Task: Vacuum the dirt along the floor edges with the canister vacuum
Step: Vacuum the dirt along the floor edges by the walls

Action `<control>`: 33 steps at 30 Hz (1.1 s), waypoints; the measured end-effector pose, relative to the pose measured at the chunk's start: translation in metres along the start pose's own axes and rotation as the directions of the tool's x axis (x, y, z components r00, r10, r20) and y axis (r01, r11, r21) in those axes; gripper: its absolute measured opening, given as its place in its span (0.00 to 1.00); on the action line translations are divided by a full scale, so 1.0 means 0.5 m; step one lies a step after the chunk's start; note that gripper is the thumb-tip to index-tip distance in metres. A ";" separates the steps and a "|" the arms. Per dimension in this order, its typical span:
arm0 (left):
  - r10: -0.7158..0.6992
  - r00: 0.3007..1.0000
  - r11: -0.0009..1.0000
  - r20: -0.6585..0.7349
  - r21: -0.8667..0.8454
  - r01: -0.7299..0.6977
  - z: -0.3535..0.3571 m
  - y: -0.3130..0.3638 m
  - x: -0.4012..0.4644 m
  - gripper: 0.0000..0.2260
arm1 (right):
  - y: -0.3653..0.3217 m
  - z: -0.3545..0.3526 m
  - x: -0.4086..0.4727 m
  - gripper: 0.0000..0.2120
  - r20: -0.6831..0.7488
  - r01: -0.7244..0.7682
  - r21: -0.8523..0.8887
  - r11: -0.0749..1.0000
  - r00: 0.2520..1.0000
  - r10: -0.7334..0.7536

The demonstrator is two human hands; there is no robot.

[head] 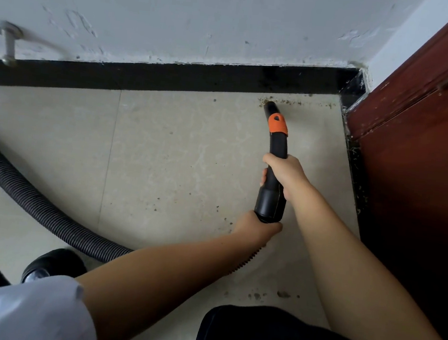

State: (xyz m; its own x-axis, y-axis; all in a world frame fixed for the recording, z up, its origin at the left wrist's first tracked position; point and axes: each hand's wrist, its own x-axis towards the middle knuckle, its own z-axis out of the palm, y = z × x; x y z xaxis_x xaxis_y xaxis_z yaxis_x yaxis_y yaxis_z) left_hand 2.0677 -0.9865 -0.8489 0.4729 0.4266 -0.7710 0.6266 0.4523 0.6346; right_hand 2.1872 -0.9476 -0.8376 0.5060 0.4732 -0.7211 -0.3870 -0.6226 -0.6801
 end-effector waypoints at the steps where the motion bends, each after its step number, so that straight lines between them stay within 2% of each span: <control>1: -0.003 1.000 1.000 -0.003 -0.006 0.003 -0.005 -0.003 -0.002 0.09 | 0.000 0.008 -0.001 0.04 0.012 0.001 -0.005 1.000 1.000 -0.001; 6: -0.010 1.000 1.000 -0.012 0.002 0.010 -0.009 -0.006 -0.001 0.08 | 0.000 0.014 -0.002 0.04 0.017 0.001 -0.009 1.000 1.000 -0.001; 8: -0.009 1.000 1.000 0.003 0.029 0.009 0.002 0.002 0.007 0.07 | 0.000 -0.009 0.000 0.04 -0.020 -0.018 0.022 1.000 1.000 0.019; 14: 0.031 0.991 0.992 0.131 0.115 -0.046 0.069 0.051 0.029 0.13 | 0.002 -0.126 0.024 0.05 -0.172 -0.048 0.196 0.980 0.982 0.082; 18: 0.043 0.981 0.987 0.191 0.144 -0.071 0.107 0.091 0.049 0.12 | -0.005 -0.187 0.052 0.08 -0.237 -0.037 0.241 0.970 0.967 0.096; 22: 0.037 0.980 0.989 0.194 0.134 -0.064 0.124 0.123 0.061 0.15 | -0.026 -0.209 0.070 0.10 -0.231 -0.042 0.237 0.971 0.968 0.098; 26: 0.034 0.979 0.991 0.203 0.122 -0.060 0.115 0.132 0.068 0.05 | -0.036 -0.206 0.080 0.09 -0.212 -0.045 0.239 0.970 0.973 0.097; 29: 0.034 0.983 0.993 0.183 0.109 -0.055 0.112 0.118 0.070 0.11 | -0.034 -0.193 0.084 0.09 -0.195 -0.038 0.212 0.977 0.978 0.080; 33: 0.034 0.988 0.997 0.152 0.061 -0.043 0.106 0.098 0.067 0.07 | -0.027 -0.174 0.078 0.08 -0.170 -0.035 0.168 0.985 0.983 0.063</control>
State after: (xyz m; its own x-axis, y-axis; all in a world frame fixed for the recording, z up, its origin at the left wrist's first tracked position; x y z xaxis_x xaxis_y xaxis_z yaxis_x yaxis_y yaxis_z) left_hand 2.1470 -0.9916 -0.8463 0.5825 0.3175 -0.7483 0.6423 0.3845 0.6631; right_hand 2.2792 -0.9750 -0.8450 0.6039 0.3201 -0.7300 -0.5285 -0.5248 -0.6673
